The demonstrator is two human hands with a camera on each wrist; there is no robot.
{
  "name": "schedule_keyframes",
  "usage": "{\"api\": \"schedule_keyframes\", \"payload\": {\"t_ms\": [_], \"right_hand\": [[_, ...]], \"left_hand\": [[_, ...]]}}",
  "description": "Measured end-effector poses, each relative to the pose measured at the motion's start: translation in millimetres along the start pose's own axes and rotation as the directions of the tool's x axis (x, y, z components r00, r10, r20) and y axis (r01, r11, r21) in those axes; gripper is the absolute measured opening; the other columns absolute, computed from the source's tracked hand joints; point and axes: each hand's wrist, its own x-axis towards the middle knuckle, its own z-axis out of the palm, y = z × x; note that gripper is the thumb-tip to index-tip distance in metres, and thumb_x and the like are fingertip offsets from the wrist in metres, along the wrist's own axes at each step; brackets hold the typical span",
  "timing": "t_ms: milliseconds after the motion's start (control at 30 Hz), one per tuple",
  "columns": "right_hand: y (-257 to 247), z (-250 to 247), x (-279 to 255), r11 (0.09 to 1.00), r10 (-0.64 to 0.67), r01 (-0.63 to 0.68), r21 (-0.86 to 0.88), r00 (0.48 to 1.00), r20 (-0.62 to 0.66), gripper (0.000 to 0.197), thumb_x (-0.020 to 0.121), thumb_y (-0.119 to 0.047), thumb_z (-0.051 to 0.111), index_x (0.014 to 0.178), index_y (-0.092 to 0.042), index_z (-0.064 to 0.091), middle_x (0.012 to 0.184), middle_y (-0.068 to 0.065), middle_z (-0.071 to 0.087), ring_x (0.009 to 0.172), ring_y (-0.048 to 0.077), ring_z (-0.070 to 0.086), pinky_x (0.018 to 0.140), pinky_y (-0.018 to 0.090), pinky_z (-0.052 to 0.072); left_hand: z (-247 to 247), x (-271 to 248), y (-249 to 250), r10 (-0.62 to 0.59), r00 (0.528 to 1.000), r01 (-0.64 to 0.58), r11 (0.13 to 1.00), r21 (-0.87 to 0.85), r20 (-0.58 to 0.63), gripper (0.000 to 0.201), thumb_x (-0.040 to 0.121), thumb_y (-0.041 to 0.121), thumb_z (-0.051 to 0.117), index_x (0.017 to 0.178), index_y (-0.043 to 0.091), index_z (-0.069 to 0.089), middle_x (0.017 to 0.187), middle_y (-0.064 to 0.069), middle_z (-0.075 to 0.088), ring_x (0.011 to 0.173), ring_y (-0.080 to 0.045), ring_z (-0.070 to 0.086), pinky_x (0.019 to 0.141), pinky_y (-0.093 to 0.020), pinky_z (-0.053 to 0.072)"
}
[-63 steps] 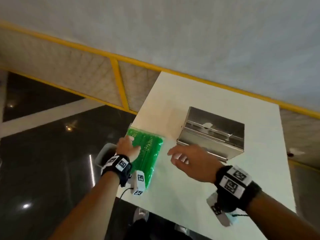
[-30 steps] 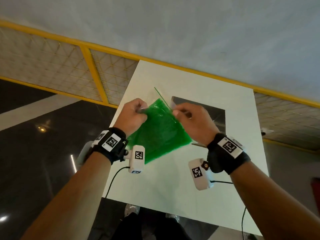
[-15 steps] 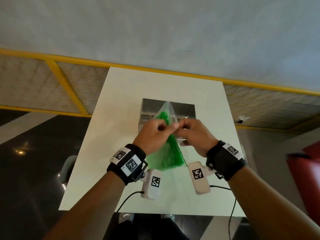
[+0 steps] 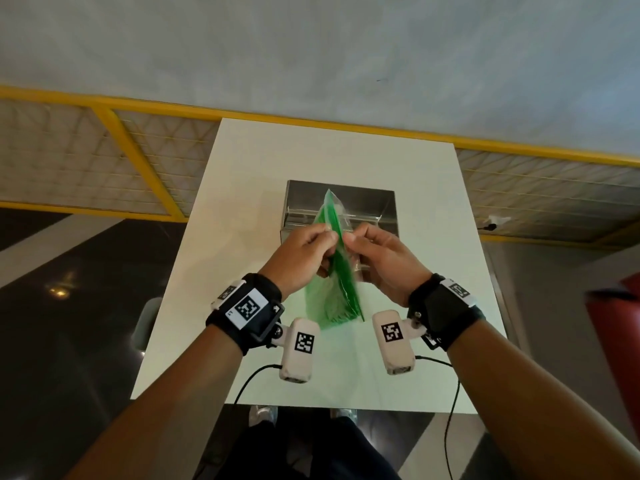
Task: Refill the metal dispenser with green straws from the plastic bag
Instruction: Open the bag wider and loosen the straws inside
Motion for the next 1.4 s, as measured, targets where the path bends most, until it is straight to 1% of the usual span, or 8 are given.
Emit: {"api": "schedule_keyframes", "payload": {"t_ms": [400,533,667,800,933,1133,1267,1400], "right_hand": [[-21.0,-25.0,-2.1,0.98,-0.149,0.122,-0.156,0.973,-0.176,0.014,0.106,-0.016,0.052,0.095,-0.008,0.053,0.114,0.01,0.075,0.096,0.022,0.073,0.076,0.045,0.063],[-26.0,-34.0,-0.5,0.964,-0.188,0.128,-0.235,0.948,-0.256,0.017,0.104,-0.022,0.056,0.093,-0.009,0.053,0.106,0.012,0.076,0.09,0.031,0.076,0.076,0.049,0.062],[-29.6,-45.5,2.1,0.737,-0.301,0.056,-0.674,0.92,-0.252,0.017,0.098,-0.036,0.063,0.086,-0.024,0.059,0.103,0.006,0.072,0.09,0.025,0.074,0.072,0.049,0.065],[-41.6,-53.4,-1.5,0.508,-0.27,0.003,-0.861,0.95,-0.156,0.011,0.104,-0.03,0.056,0.102,-0.02,0.052,0.079,0.003,0.071,0.055,0.016,0.072,0.054,0.036,0.064],[-51.8,-60.1,-3.6,0.564,-0.192,0.023,-0.825,0.976,-0.105,0.017,0.103,-0.018,0.059,0.111,-0.016,0.044,0.075,0.011,0.072,0.054,0.019,0.072,0.058,0.037,0.064],[-46.2,-47.9,-4.1,0.884,-0.084,0.022,-0.467,0.99,-0.113,0.018,0.097,-0.003,0.064,0.114,-0.009,0.063,0.084,0.012,0.072,0.078,0.029,0.075,0.08,0.053,0.063],[-40.5,-35.3,3.3,0.918,-0.085,0.016,-0.397,0.984,-0.155,0.029,0.093,0.006,0.059,0.117,-0.009,0.066,0.091,0.007,0.064,0.084,0.03,0.069,0.082,0.05,0.059],[-45.4,-32.1,6.6,0.947,-0.128,0.078,-0.311,0.981,-0.143,0.022,0.099,0.005,0.054,0.113,-0.005,0.067,0.102,0.011,0.06,0.078,0.027,0.077,0.079,0.041,0.061]], "left_hand": [[-32.7,-6.4,-3.8,-0.007,0.997,0.009,1.0,0.027,-0.071,0.036,0.088,0.017,0.048,0.052,0.023,0.05,0.055,0.012,0.055,0.068,-0.012,0.064,0.076,-0.042,0.054],[-39.8,-5.5,-2.2,0.038,0.991,-0.026,0.996,0.086,-0.132,0.032,0.083,0.024,0.052,0.062,0.0,0.048,0.076,-0.023,0.062,0.07,-0.027,0.063,0.076,-0.044,0.053],[-47.9,-3.0,1.0,0.075,0.983,-0.038,0.976,0.213,-0.168,0.024,0.084,0.014,0.059,0.066,-0.001,0.056,0.087,-0.02,0.068,0.073,-0.041,0.064,0.07,-0.047,0.053],[-53.7,2.0,7.8,0.155,0.974,-0.082,0.921,0.381,-0.165,0.027,0.083,0.008,0.065,0.061,0.008,0.049,0.085,-0.021,0.067,0.077,-0.037,0.064,0.072,-0.046,0.053],[-64.1,0.2,15.5,0.171,0.983,-0.12,0.873,0.472,-0.067,0.027,0.079,0.002,0.072,0.067,0.0,0.048,0.079,-0.012,0.067,0.079,-0.026,0.065,0.071,-0.04,0.052],[-45.3,4.8,10.7,0.17,0.981,-0.137,0.951,0.279,-0.098,0.021,0.087,0.007,0.065,0.073,0.015,0.051,0.076,-0.006,0.061,0.07,-0.02,0.059,0.07,-0.032,0.048],[-25.8,11.1,2.7,0.087,0.987,-0.092,0.995,-0.031,-0.136,0.021,0.083,0.026,0.069,0.092,0.018,0.051,0.096,-0.003,0.062,0.087,-0.012,0.061,0.092,-0.039,0.052],[-24.8,8.9,-10.7,0.068,0.995,-0.073,0.995,-0.064,-0.078,0.074,0.07,0.054,0.074,0.133,0.027,0.048,0.137,0.006,0.055,0.129,-0.01,0.051,0.113,-0.045,0.041]]}}
